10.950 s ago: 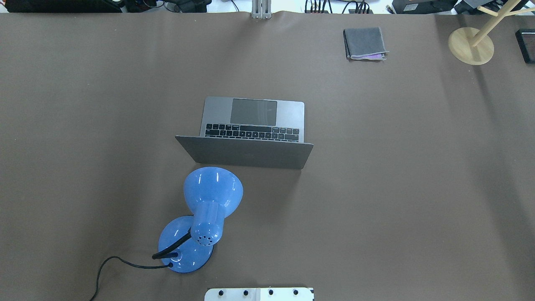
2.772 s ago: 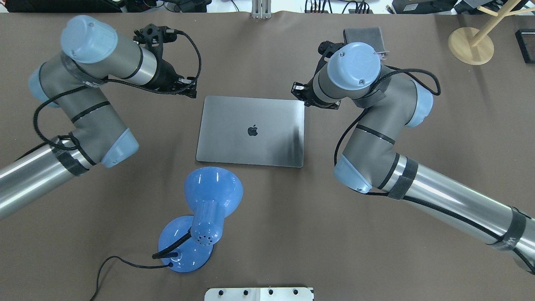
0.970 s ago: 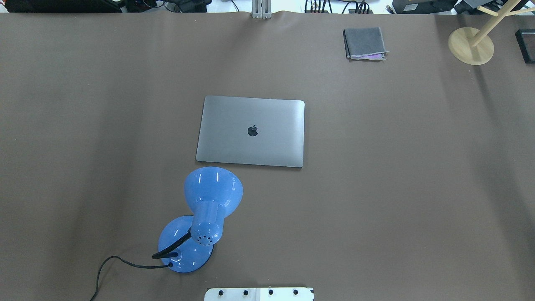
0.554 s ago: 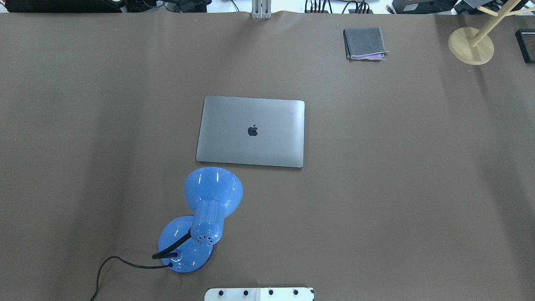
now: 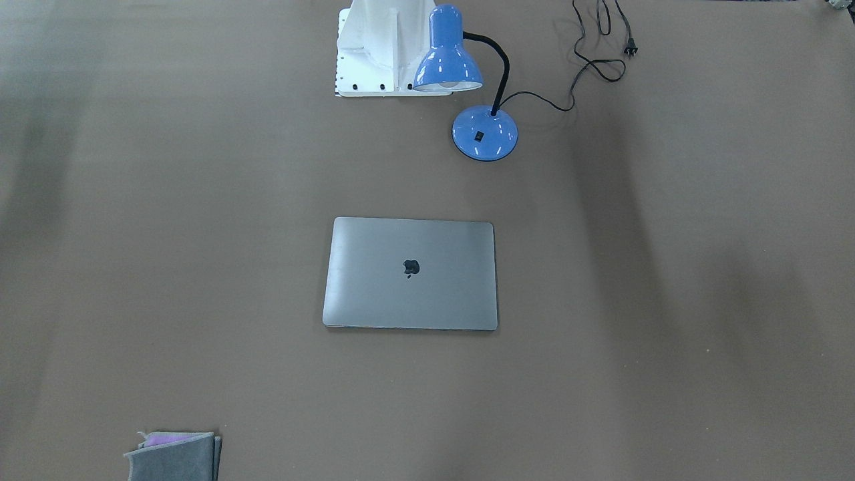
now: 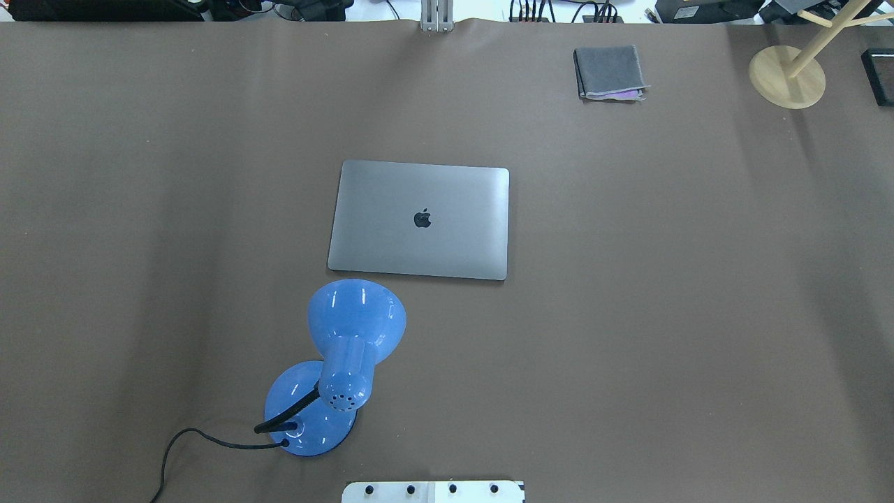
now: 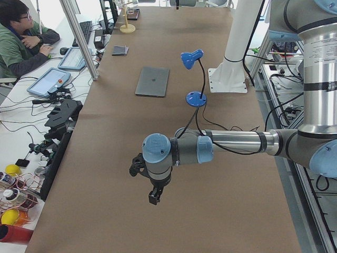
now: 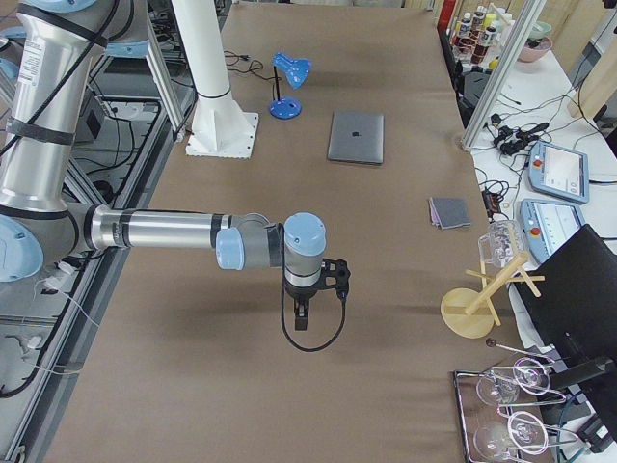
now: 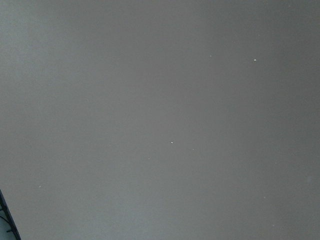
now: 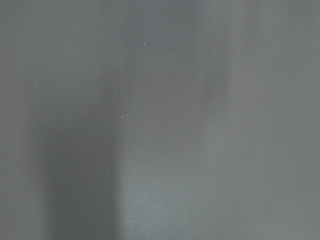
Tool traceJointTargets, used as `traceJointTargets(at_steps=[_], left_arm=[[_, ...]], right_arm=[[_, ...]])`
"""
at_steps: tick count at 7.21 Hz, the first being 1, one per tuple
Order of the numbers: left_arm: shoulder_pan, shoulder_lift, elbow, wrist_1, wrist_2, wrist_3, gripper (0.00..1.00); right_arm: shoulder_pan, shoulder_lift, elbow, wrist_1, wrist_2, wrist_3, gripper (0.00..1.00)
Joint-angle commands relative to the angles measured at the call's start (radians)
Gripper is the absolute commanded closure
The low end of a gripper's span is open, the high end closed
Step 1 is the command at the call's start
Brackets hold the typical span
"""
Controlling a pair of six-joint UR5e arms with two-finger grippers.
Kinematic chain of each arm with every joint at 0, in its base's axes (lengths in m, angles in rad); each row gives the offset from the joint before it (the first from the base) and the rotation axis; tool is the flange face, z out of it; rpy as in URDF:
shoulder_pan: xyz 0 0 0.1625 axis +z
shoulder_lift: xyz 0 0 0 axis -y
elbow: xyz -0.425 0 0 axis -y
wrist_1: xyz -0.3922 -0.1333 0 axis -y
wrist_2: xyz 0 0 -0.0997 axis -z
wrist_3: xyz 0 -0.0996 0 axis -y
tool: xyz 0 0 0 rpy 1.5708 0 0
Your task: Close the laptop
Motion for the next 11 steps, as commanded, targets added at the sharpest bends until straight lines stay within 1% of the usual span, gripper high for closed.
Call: traceJointTargets(at_steps=[1,11], left_arm=[[0.000,0.014,-0.001,-0.005,-0.001,0.001,0.01],[0.000,0.037,-0.001,-0.014,-0.002,0.001,0.01]], right_arm=[[-0.001,-0.004,-0.002,-0.004,0.013,-0.003,0.00],[-0.004,-0.018,-0.004,-0.006,0.013,-0.003,0.00]])
